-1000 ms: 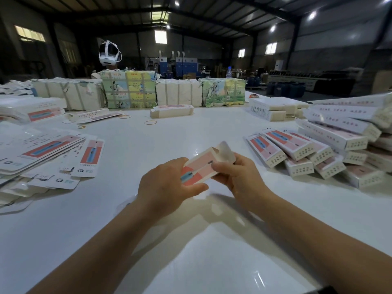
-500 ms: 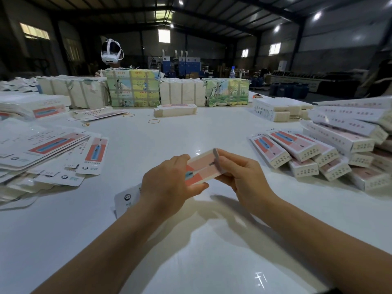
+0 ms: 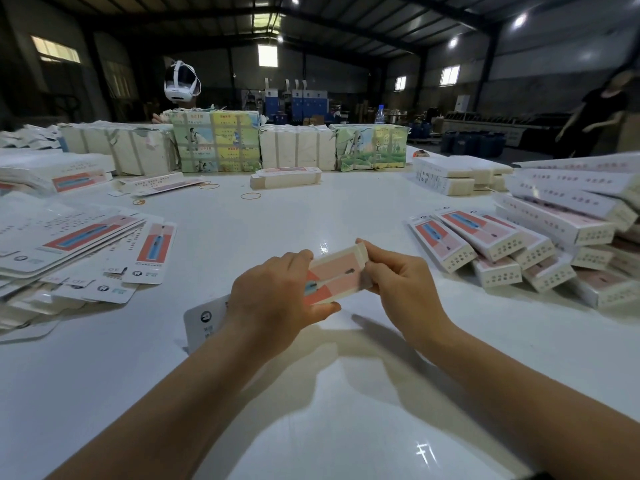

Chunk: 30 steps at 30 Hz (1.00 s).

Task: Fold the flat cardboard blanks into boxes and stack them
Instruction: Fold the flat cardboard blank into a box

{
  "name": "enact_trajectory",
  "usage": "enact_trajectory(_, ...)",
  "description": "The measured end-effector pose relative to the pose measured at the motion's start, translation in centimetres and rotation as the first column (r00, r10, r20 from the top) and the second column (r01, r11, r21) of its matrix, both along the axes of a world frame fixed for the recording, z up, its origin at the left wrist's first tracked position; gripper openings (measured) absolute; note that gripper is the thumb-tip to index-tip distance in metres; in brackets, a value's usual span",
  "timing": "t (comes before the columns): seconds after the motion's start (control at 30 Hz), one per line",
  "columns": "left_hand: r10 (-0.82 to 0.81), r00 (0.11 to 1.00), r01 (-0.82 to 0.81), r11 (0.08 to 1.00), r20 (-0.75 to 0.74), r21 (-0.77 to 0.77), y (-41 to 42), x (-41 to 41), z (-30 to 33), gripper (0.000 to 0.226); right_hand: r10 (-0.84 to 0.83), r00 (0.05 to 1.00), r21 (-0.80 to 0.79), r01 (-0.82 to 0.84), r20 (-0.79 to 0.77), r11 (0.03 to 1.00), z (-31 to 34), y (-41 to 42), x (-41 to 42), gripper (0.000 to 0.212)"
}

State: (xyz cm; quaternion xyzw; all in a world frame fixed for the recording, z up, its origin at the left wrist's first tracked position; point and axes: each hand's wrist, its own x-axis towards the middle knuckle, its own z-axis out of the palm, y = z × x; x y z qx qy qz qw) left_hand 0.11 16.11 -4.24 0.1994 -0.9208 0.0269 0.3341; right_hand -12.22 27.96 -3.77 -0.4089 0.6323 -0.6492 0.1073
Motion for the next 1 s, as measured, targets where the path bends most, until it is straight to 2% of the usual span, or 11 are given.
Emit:
enact_trajectory(0.07, 0.008, 1.000, -0.007, 0.999, 0.013, -0.033, 0.2, -0.1, 0.1, 0.070, -0.067, 0.997, 0.031, 0.068, -0.048, 0.997, -0.2, -0.1, 0.1, 0.041)
enact_trajectory(0.17, 0.030, 1.000, -0.029, 0.999, 0.005, -0.041, 0.7, -0.2, 0.2, 0.069, -0.083, 0.991, 0.049, 0.088, -0.103, 0.995, -0.5, -0.2, 0.3, 0.037)
enact_trajectory(0.37, 0.050, 0.998, -0.049, 0.998, -0.027, 0.038, 1.3, -0.3, 0.2, 0.066, -0.138, 0.921, 0.045, 0.165, -0.365, 0.985, -1.2, 0.1, 1.6, 0.022)
enact_trajectory(0.47, 0.046, 0.999, -0.045, 0.999, -0.029, 0.016, 1.3, -0.3, 0.1, 0.065, -0.134, 0.896, 0.117, 0.201, -0.424, 0.973, -1.4, 0.0, 1.6, 0.038)
enact_trajectory(0.6, 0.059, 0.998, -0.058, 0.998, -0.013, 0.017, 1.1, -0.2, 0.1, 0.066, -0.095, 0.904, 0.131, 0.163, -0.418, 0.978, -1.1, 0.1, 1.5, 0.039)
enact_trajectory(0.67, 0.072, 0.997, -0.072, 0.997, -0.003, 0.021, 0.7, -0.1, 0.0, 0.067, -0.035, 0.931, 0.157, 0.098, -0.363, 0.983, -0.9, 0.0, 1.1, 0.038)
enact_trajectory(0.77, 0.073, 0.997, -0.073, 0.995, 0.002, 0.073, 0.0, 0.0, 0.1, 0.062, 0.068, 0.983, 0.140, -0.044, -0.168, 0.989, -0.5, -0.2, 0.9, 0.047)
enact_trajectory(0.8, 0.075, 0.997, -0.076, 0.994, 0.009, 0.082, -0.1, 0.0, 0.1, 0.061, 0.109, 0.981, 0.144, -0.086, -0.159, 0.986, -0.4, -0.3, 0.9, 0.046)
enact_trajectory(0.87, 0.081, 0.996, -0.083, 0.994, 0.033, 0.074, -0.6, 0.0, 0.0, 0.061, 0.165, 0.958, 0.190, -0.121, -0.236, 0.974, -0.6, -0.3, 0.8, 0.039)
enact_trajectory(1.0, 0.057, 0.997, -0.061, 0.994, 0.045, 0.090, -1.3, 0.3, 0.0, 0.062, 0.190, 0.921, 0.260, -0.102, -0.341, 0.960, -0.6, -0.1, 0.9, 0.075)
